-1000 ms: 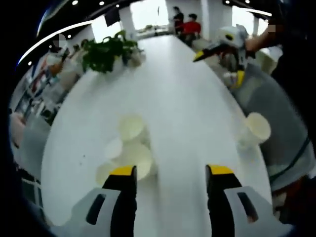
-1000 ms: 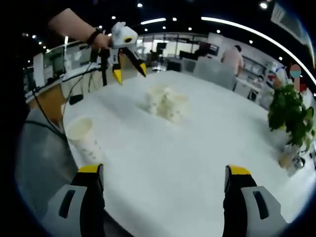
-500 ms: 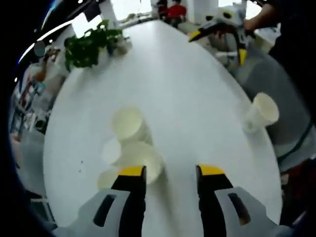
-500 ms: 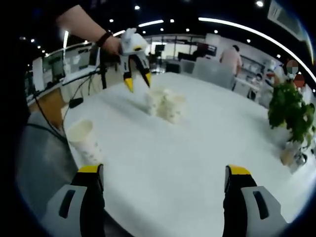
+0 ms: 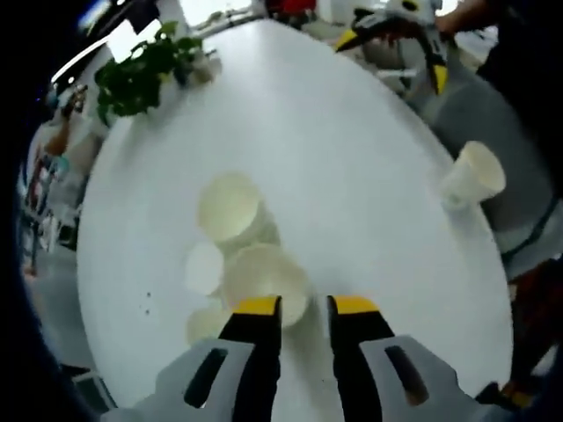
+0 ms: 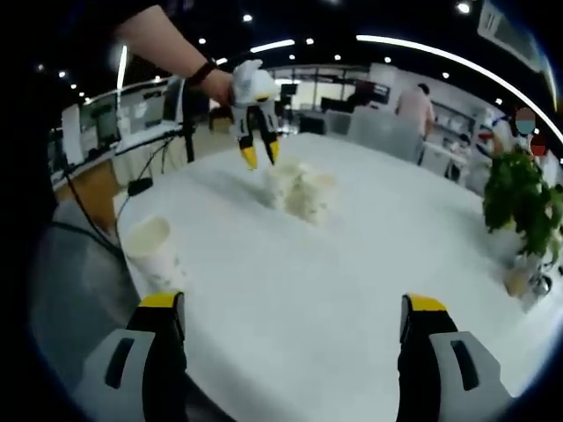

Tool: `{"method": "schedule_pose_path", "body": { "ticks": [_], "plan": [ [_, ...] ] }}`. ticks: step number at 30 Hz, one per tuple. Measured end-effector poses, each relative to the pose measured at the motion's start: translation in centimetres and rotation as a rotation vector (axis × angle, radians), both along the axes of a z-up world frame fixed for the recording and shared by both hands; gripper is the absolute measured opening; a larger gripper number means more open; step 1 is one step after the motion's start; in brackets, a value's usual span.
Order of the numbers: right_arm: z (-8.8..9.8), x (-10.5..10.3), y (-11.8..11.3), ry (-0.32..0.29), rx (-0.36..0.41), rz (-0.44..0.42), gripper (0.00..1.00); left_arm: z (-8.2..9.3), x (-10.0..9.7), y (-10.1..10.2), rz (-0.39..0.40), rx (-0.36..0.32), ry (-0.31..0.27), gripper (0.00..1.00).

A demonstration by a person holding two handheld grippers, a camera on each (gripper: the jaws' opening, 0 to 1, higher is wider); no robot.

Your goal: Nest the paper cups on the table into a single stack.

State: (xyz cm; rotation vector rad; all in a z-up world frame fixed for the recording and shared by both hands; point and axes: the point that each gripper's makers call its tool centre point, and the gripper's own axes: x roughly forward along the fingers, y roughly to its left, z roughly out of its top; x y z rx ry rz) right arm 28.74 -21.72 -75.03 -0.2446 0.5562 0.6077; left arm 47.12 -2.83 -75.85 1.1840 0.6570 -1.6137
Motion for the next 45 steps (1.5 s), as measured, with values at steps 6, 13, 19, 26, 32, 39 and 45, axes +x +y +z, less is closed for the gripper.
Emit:
{"method": "schedule_pose_path", "body": {
  "ticks": [6,13,19,26,32,39,45],
  "plan": [
    [-0.3,0.0,-0.2,0.007,0.016,-0.010,1.00,-0.7,0.5,0.3,0.013,0.031,0.016,0.11],
    [-0.7,0.3,-0.1,0.015,0.022,-0.014,1.00,-1.3,0.6,0.4,0.000,0.049,0.027,0.09],
    [-0.7,0.5,-0.2,0.017,0.029,-0.015,1.00,-1.7,0.7,0.4,-0.019,0.072,0.034,0.07],
    [-0.5,0.7,-0.5,0.020,0.046,-0.034,1.00,-2.4,0.3,0.6,-0.054,0.106,0.037,0.05],
    [-0.8,0.7,-0.5,0.031,0.044,-0.041,1.00,-2.7,0.5,0.9,-0.061,0.117,0.033,0.02],
    [-0.9,0.8,-0.4,0.034,0.047,-0.039,1.00,-2.5,0.5,1.0,-0.104,0.115,0.011,0.00],
    [-0.8,0.9,-0.4,0.033,0.046,-0.040,1.00,-2.0,0.4,0.8,-0.091,0.104,0.012,0.00]
  ]
}}
